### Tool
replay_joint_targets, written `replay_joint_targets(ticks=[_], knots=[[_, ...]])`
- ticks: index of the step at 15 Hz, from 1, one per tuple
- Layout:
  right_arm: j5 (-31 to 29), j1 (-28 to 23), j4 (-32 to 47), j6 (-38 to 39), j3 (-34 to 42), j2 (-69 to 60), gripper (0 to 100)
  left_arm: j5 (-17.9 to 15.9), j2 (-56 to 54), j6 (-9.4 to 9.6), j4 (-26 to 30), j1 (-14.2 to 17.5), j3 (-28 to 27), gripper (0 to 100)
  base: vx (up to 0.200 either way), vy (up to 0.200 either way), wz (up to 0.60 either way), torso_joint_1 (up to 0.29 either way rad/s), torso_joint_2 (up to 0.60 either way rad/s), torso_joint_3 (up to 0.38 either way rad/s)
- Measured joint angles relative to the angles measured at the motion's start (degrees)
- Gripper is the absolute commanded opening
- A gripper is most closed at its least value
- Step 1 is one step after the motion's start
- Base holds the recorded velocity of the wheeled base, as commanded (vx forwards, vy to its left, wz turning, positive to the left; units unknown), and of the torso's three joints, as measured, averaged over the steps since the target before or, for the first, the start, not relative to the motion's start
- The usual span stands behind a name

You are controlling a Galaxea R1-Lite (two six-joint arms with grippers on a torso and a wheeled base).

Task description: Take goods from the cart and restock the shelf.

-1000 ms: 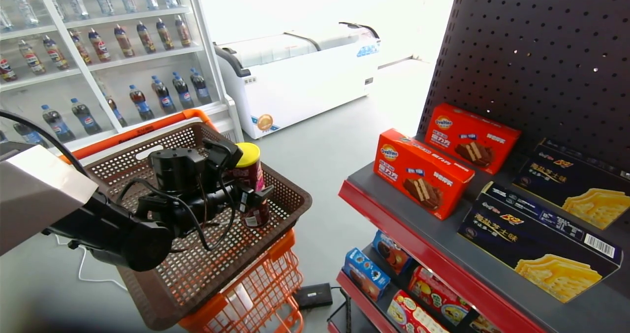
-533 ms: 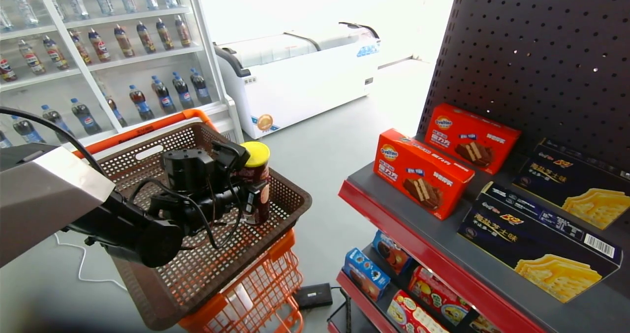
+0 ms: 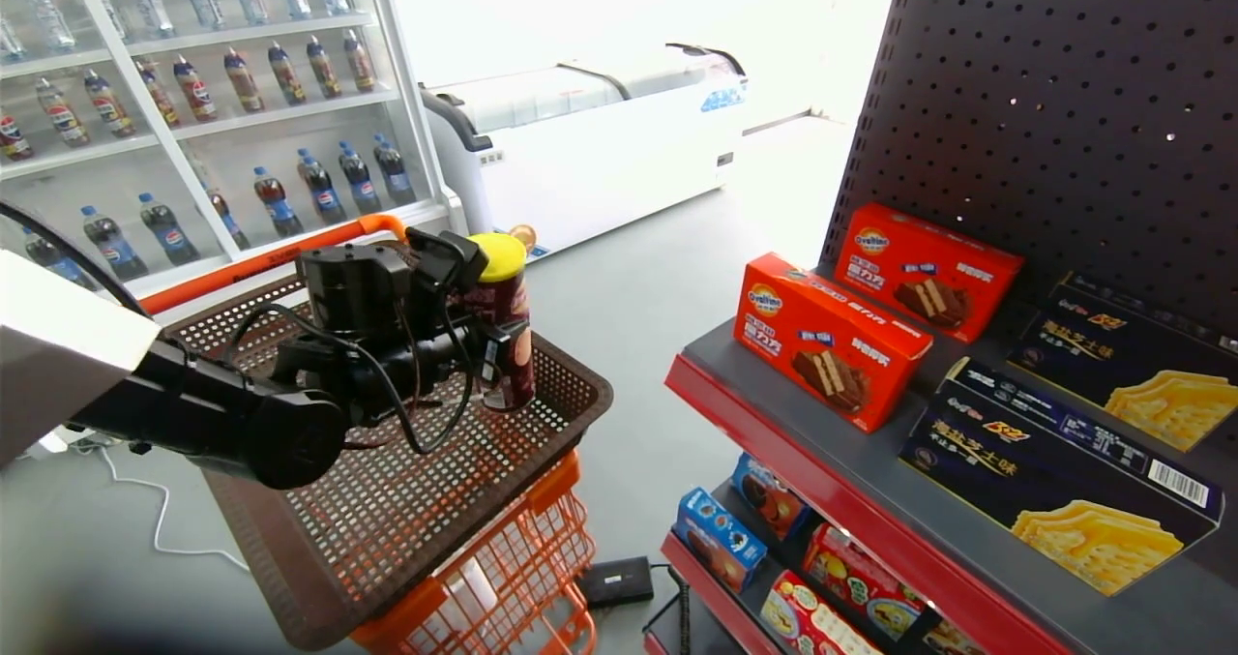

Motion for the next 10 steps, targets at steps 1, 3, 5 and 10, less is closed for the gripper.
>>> replay_joint_targets(ticks=[1, 3, 5, 10], knots=[[0.0, 0.0, 0.0, 0.0, 0.0, 0.0, 100, -0.2, -1.6, 0.02, 3.6, -0.6, -0.4, 0, 0.0, 0.0, 0.0, 0.0, 0.0, 0.0], [0.0, 0.0, 0.0, 0.0, 0.0, 0.0, 100, -0.6, -4.5, -0.09, 7.7, -2.4, -1.2, 0, 0.0, 0.0, 0.0, 0.0, 0.0, 0.0], [0.0, 0.0, 0.0, 0.0, 0.0, 0.0, 100, -1.3, -7.9, -0.09, 8.6, -4.2, -1.8, 0, 0.0, 0.0, 0.0, 0.0, 0.0, 0.0], [0.0, 0.0, 0.0, 0.0, 0.0, 0.0, 100, -9.0, -17.7, -2.63, 12.1, -6.8, 3.8, 0, 0.0, 0.0, 0.0, 0.0, 0.0, 0.0]])
